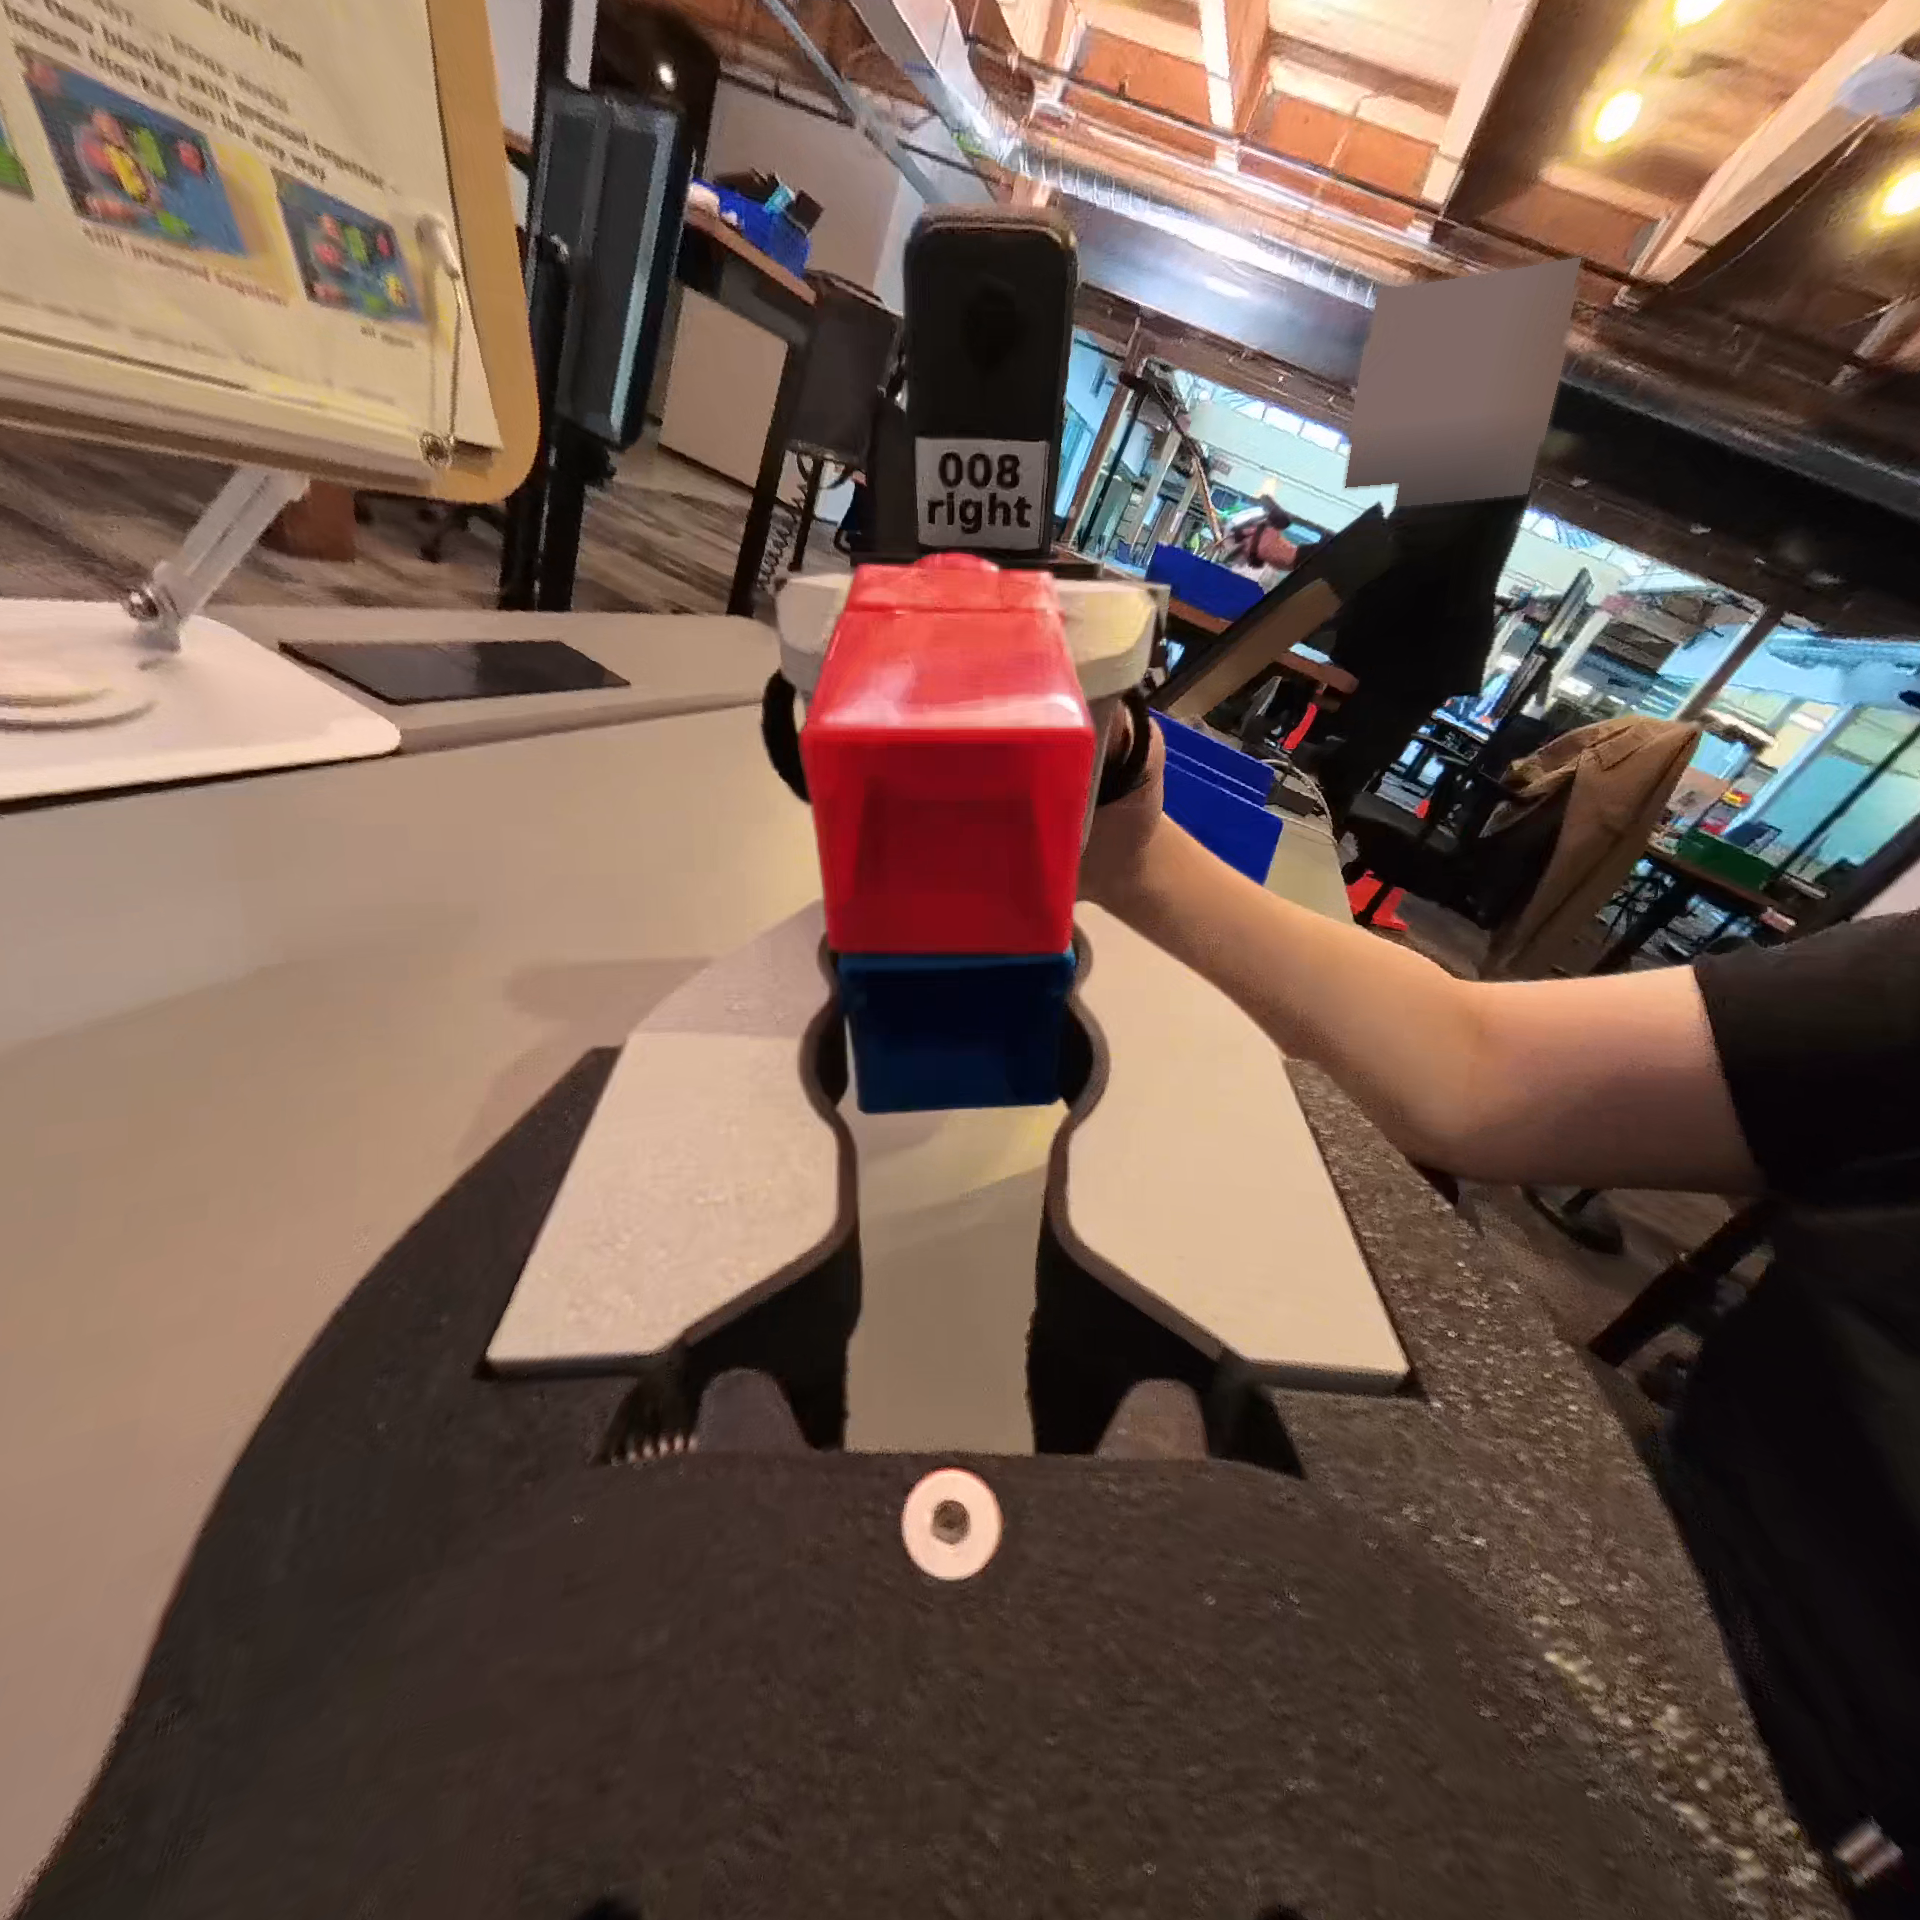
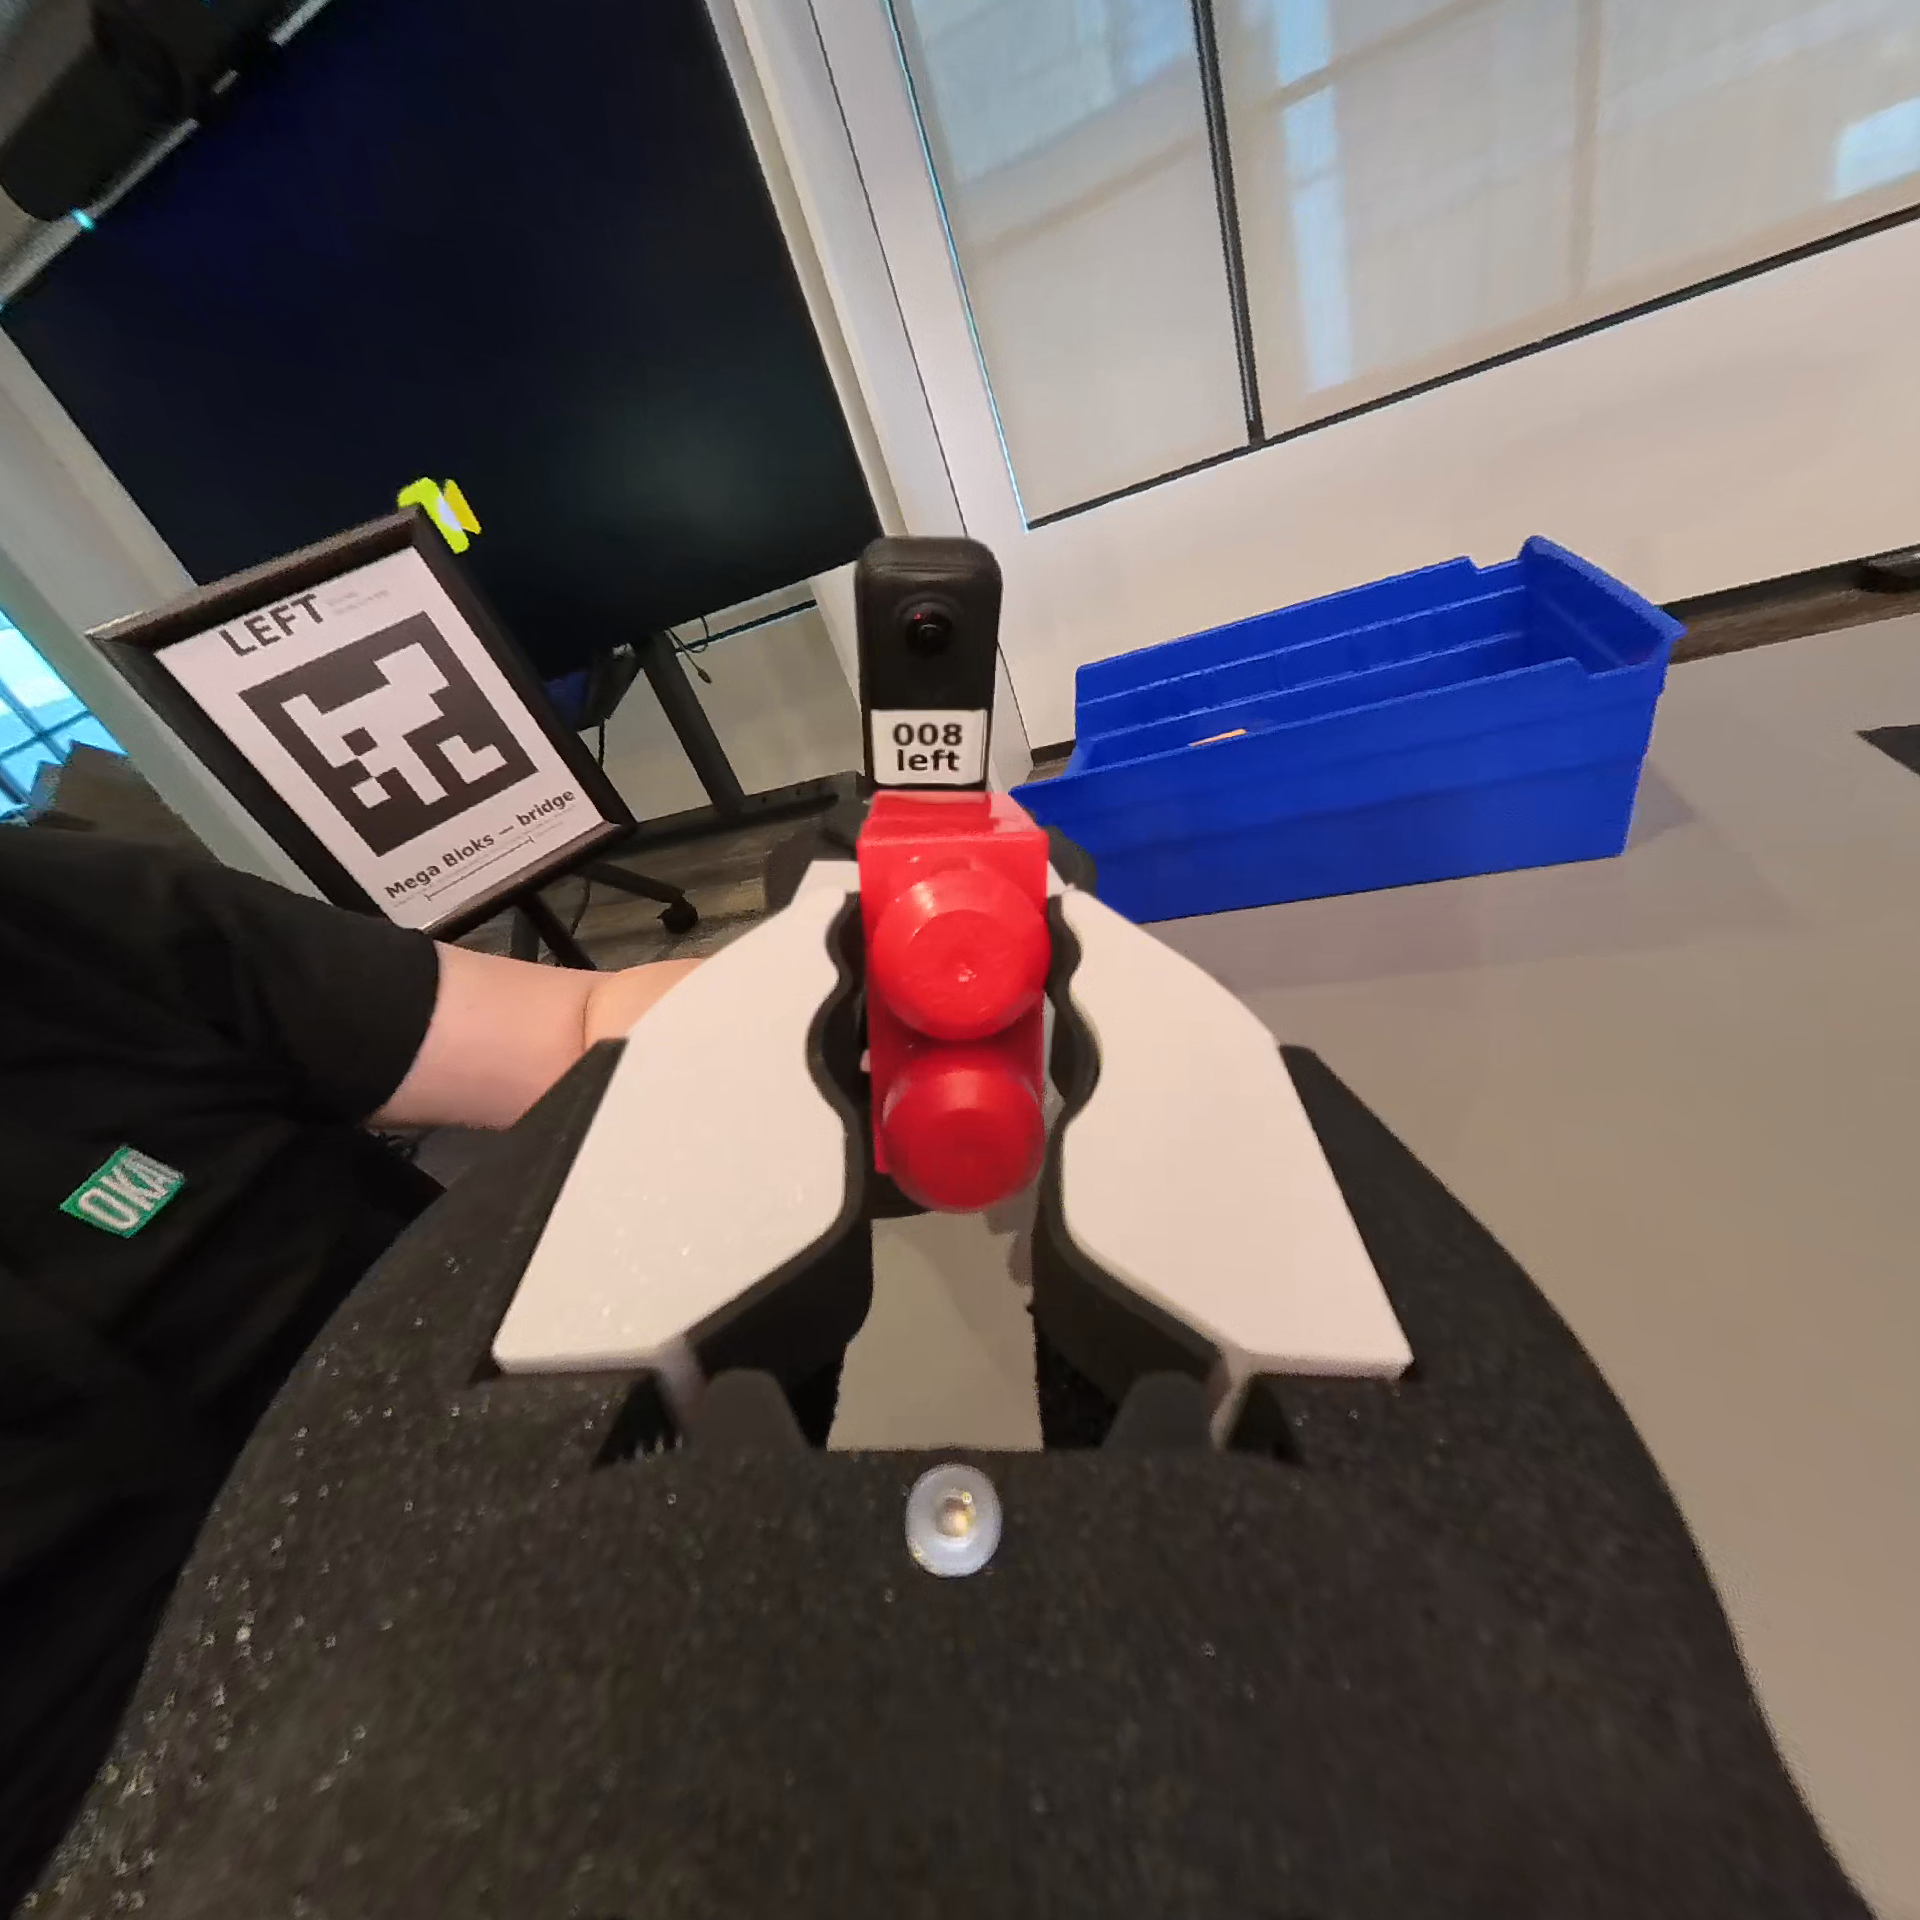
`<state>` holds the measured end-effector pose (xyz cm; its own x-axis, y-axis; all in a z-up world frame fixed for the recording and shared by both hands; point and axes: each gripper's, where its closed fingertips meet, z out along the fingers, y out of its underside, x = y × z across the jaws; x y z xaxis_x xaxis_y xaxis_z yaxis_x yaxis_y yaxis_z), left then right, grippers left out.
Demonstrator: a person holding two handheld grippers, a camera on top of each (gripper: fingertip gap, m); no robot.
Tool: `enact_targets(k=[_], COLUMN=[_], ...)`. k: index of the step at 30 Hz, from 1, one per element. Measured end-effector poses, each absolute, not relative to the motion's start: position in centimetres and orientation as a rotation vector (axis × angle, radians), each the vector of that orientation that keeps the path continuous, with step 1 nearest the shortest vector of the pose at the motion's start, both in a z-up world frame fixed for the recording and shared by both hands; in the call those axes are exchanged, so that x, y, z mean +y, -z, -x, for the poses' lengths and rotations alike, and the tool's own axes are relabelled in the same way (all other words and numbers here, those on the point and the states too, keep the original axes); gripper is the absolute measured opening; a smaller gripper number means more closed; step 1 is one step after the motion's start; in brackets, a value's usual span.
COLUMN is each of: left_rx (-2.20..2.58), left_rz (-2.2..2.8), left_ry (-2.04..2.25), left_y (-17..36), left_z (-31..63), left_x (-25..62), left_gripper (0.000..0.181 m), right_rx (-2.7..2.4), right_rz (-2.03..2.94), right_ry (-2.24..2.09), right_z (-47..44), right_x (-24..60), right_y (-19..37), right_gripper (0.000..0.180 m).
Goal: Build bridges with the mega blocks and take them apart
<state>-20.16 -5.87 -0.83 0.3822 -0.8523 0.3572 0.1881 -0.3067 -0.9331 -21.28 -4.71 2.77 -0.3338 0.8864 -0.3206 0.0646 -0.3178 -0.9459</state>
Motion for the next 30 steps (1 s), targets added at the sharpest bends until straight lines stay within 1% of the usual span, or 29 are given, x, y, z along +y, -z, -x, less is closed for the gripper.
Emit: enact_targets(k=[4,5,7,8,11,13,20,30], left_rx=[0.554,0.532,0.493,0.481,0.484,0.494,0.529,0.564], left_rz=[1.548,1.548,1.531,1.524,1.525,1.539,1.573,1.572], left_ry=[1.221,1.226,1.234,1.247,1.250,1.256,1.241,1.230], left_y=[0.8,0.7,0.4,0.2,0.2,0.4,1.1,1.0], left_z=[20.9,21.2,21.8,22.0,22.1,21.8,21.3,21.1], left_x=[-5.6,-5.4,-5.2,-5.2,-5.2,-5.3,-5.5,-6.0], left_gripper=[0.035,0.035,0.035,0.035,0.035,0.035,0.035,0.035], right_rx=[-1.248,-1.250,-1.271,-1.281,-1.299,-1.321,-1.410,-1.416], right_rz=[1.311,1.331,1.374,1.391,1.399,1.408,1.442,1.404], right_ry=[-1.715,-1.699,-1.668,-1.662,-1.688,-1.695,-1.647,-1.702], right_z=[21.9,22.1,22.1,22.1,22.1,22.1,21.5,21.4], right_x=[-4.3,-4.2,-4.1,-4.1,-4.3,-4.5,-4.7,-5.3], right_y=[-2.6,-2.4,-1.7,-1.5,-1.2,-0.9,-0.2,-0.3], right_gripper=[0.033,0.036,0.050,0.051,0.035,0.032,0.032,0.032])
